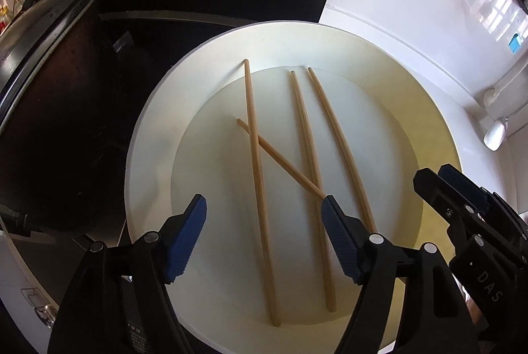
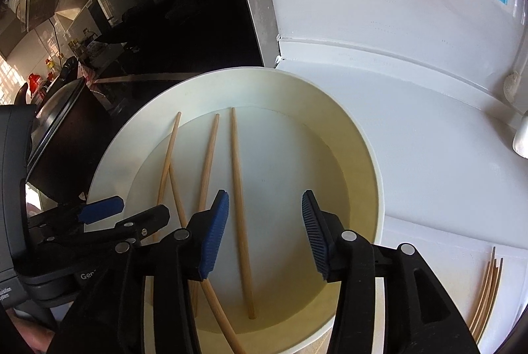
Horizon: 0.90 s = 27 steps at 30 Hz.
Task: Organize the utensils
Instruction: 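Open the right tool to drop the chopstick into the water basin, then move the right tool back over the chopsticks on the cutting board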
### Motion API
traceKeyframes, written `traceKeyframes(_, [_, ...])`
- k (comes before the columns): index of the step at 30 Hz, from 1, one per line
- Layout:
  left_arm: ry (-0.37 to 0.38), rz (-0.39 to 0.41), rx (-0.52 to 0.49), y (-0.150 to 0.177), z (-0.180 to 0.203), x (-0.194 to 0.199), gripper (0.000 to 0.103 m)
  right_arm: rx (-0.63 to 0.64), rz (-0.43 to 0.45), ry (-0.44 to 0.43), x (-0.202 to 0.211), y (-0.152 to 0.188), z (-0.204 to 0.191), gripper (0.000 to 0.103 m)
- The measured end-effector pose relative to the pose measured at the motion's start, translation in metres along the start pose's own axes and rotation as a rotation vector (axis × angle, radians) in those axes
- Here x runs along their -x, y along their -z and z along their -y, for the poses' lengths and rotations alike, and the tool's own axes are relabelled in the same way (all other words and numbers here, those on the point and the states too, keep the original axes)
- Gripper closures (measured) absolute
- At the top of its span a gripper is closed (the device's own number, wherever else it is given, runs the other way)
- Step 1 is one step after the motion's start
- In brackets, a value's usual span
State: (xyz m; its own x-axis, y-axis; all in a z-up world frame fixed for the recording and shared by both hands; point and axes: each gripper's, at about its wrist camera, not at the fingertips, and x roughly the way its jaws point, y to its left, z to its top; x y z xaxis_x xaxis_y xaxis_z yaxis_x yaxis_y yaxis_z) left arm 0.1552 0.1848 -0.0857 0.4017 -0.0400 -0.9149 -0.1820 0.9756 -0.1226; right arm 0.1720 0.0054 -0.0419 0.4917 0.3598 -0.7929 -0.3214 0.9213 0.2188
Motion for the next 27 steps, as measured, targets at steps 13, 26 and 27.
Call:
traceKeyframes(13, [0.003, 0.012, -0.031, 0.014, -0.008, 0.034, 0.018, -0.133, 0.052, 0.041, 0.048, 0.023, 0.023, 0.045])
traceKeyframes(26, [0.1, 0.099, -0.184, 0.037, 0.017, 0.07, 0.01, -0.266, 0.13, 0.159, 0.097, 0.093, 0.025, 0.04])
traceKeyframes(27, [0.107, 0.098, -0.198, 0.04, 0.021, 0.072, 0.008, -0.28, 0.13, 0.175, 0.101, 0.099, 0.028, 0.039])
